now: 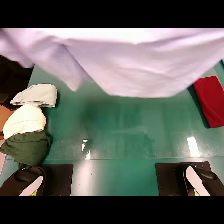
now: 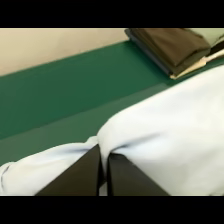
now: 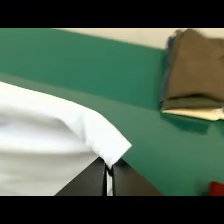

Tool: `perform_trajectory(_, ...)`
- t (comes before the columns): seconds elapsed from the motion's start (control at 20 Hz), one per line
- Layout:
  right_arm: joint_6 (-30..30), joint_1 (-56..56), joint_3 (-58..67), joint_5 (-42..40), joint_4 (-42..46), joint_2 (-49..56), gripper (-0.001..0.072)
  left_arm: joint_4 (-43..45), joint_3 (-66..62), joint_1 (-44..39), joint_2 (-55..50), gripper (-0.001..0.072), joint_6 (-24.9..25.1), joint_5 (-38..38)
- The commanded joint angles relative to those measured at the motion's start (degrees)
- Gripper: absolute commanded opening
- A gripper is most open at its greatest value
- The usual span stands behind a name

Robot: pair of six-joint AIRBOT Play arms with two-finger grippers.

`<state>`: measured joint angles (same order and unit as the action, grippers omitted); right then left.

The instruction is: Fold the shirts.

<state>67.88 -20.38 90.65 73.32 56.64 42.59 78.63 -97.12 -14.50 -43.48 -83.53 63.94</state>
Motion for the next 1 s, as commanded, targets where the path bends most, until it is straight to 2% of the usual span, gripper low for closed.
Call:
perform_trajectory(0.0, 0.7, -5.7, 3.6, 2.6, 0.5, -2.1, 0.002, 0.4, -4.5, 0.0, 3.7, 0.0027, 0.0, 2.9)
perform_trajectory(0.2, 2.9, -5.6, -2.2, 7.0, 0.4, 3.1, 0.002, 0.4, 1.2, 0.0, -2.1, 0.0028, 0.0, 11.4)
perform_trajectory(0.35, 4.5, -3.0, -12.0, 8.1, 3.7, 9.5, 0.002, -0.2, 13.2, 0.0, -9.6, 0.0028, 0.3, 12.2)
perform_trajectory(0.45, 5.5, 0.7, -18.5, 7.0, 10.6, 14.9, 0.0019, -1.4, 21.8, 0.0, -15.6, 0.0029, 3.2, 8.7)
perform_trajectory(0.55, 6.3, 4.3, -22.6, 4.4, 15.7, 21.5, 0.002, -2.1, 27.7, 0.0, -22.6, 0.0029, 4.8, 0.3)
perform_trajectory(0.7, 8.9, 7.1, -22.3, -1.4, 15.9, 30.2, 0.0023, -1.4, 27.0, 0.0, -32.3, 0.0032, 4.4, -9.5)
perform_trajectory(0.75, 10.1, 7.3, -20.5, -2.0, 15.3, 32.6, 0.0068, -0.6, 25.3, 0.2, -34.2, 0.0237, 3.0, -11.2)
perform_trajectory(0.8, 10.7, 7.3, -17.6, -1.7, 14.0, 34.9, 0.0325, -0.5, 23.3, 1.0, -35.0, 0.0493, 0.9, -11.5)
perform_trajectory(0.85, 10.7, 6.8, -14.7, -0.5, 12.5, 36.5, 0.0399, -0.5, 20.9, 2.8, -35.1, 0.052, -1.2, -10.4)
perform_trajectory(0.95, 10.3, 5.4, -10.5, 3.0, 8.6, 37.3, 0.0396, -0.6, 16.9, 7.9, -33.9, 0.052, -2.0, -4.0)
